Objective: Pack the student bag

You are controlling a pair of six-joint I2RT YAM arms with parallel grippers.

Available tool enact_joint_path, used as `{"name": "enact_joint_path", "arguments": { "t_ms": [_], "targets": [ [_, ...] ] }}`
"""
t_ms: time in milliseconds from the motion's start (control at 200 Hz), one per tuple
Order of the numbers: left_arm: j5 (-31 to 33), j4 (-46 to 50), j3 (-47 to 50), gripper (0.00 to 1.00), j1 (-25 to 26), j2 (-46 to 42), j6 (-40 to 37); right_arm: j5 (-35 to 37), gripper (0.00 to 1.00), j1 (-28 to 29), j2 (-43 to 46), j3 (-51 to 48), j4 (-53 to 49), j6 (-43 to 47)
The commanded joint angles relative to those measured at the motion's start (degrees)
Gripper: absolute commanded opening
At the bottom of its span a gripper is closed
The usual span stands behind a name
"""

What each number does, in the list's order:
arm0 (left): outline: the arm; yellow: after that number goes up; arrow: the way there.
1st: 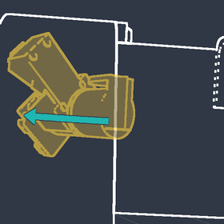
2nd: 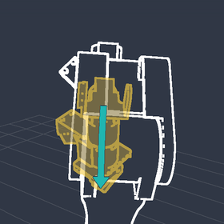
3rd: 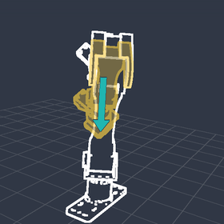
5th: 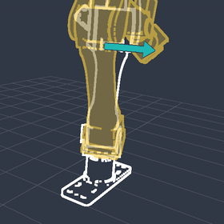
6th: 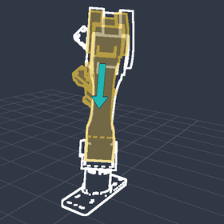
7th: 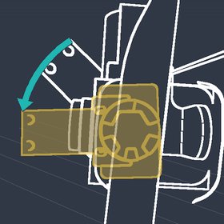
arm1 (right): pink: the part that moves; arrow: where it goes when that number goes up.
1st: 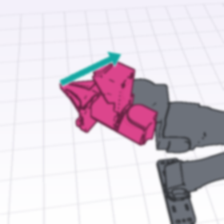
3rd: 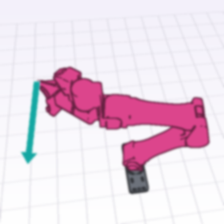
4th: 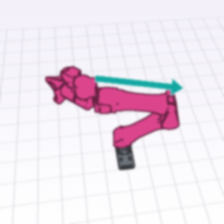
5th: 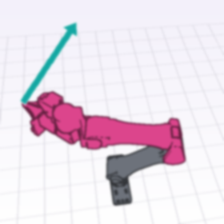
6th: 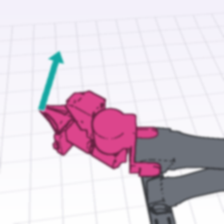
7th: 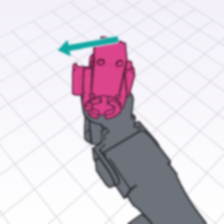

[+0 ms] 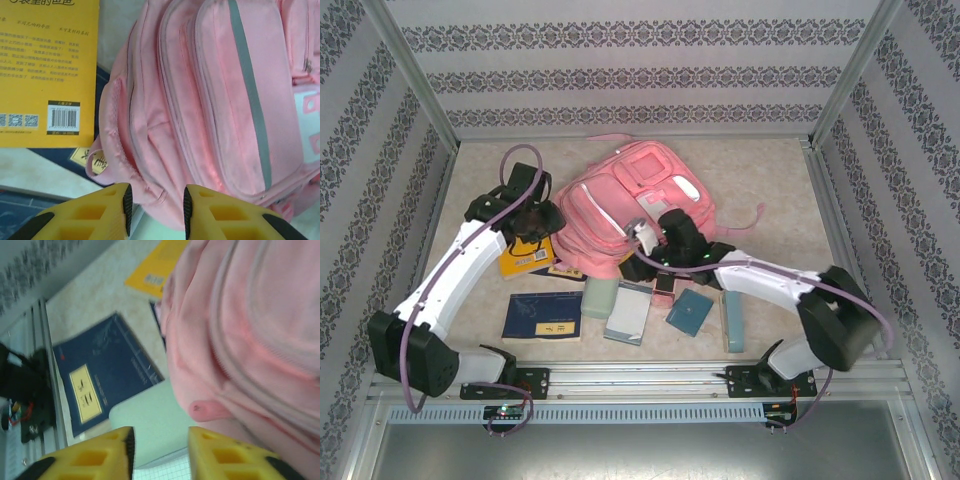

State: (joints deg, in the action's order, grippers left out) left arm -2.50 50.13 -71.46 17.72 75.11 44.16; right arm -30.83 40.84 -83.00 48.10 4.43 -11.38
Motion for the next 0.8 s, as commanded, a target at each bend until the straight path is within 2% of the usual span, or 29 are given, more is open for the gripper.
{"name": "enact_joint_path", "arguments": {
  "t_ms": [0, 50, 120, 205, 290, 490, 799],
  "targets": [
    [2.1, 4.6, 2.3, 0.33, 2.6, -3.5, -4.9, 4.2, 0.25, -3.7, 4.4, 0.8, -1.7, -3.3],
    [2.1, 3.7, 3.4, 0.34, 3.8, -4.5, -5.9, 8.1, 0.24, -4.9, 4.9, 0.9, -1.1, -4.8],
    [3.5, 3.3, 4.0, 0.34, 5.4, -4.7, -7.4, 8.0, 0.23, -7.2, 2.3, 5.2, -4.8, -7.7],
    [4.2, 3.2, 4.8, 0.34, 6.3, -4.7, -9.4, 3.5, 0.26, -9.5, -3.9, 13.5, -11.7, -9.9],
    [4.3, 2.6, 5.8, 0.34, 6.5, -4.8, -10.1, -2.0, 0.32, -10.6, -9.5, 18.8, -13.2, -9.9],
    [3.1, 0.7, 7.9, 0.34, 6.5, -6.1, -11.7, -8.5, 0.38, -10.5, -22.2, 30.3, -19.5, -9.0],
    [2.4, -2.5, 11.2, 0.34, 6.5, -5.1, -11.4, -12.9, 0.37, -8.2, -28.7, 35.1, -22.0, -6.9]
  ]
}}
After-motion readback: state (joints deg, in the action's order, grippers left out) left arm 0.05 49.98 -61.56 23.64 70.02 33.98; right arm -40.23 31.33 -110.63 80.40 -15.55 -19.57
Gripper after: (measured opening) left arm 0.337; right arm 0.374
